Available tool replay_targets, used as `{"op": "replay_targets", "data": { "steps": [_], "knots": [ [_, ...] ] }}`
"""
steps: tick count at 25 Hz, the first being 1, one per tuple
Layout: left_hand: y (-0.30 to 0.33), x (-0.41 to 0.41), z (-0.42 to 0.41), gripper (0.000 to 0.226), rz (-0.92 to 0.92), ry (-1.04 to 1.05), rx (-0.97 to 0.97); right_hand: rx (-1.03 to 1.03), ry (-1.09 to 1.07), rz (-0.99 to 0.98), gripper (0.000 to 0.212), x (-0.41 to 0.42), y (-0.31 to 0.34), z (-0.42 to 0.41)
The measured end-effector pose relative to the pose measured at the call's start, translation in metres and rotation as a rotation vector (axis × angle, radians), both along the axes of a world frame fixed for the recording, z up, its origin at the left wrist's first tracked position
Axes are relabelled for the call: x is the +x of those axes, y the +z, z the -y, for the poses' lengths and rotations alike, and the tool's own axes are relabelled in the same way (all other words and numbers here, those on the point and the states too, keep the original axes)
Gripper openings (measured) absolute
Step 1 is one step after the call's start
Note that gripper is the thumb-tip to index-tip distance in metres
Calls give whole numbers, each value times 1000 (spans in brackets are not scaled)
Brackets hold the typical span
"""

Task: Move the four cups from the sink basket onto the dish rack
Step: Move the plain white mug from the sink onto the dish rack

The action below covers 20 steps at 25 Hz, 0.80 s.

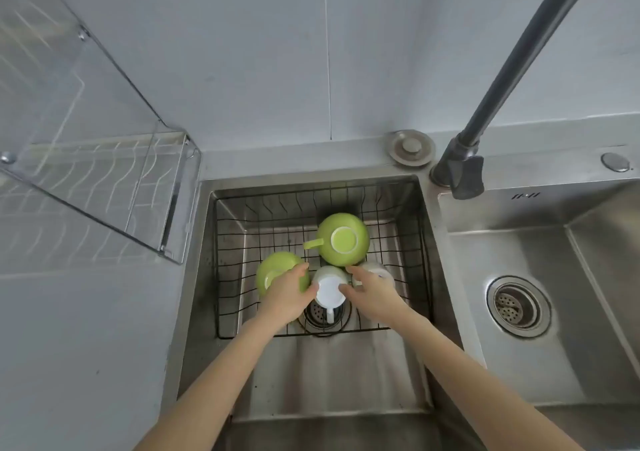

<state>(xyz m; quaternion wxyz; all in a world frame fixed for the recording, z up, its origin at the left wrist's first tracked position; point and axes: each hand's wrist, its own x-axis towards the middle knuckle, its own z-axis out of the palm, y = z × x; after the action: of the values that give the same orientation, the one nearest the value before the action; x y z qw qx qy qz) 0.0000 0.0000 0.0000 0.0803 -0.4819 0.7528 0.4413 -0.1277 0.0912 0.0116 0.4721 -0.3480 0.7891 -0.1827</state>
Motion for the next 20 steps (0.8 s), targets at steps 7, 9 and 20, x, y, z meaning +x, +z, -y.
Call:
{"op": "replay_targets", "data": {
  "steps": [7, 9, 20],
  "knots": [
    [-37, -8, -8, 56, -16, 97, 158, 57, -18, 61, 55, 13, -33, 16],
    [-44, -9, -9, 51, -61, 118, 183, 53, -38, 67, 56, 16, -39, 21],
    [-52, -3, -8, 69, -83, 89, 276, 64, -203, 121, 48, 17, -43, 24]
  ]
}}
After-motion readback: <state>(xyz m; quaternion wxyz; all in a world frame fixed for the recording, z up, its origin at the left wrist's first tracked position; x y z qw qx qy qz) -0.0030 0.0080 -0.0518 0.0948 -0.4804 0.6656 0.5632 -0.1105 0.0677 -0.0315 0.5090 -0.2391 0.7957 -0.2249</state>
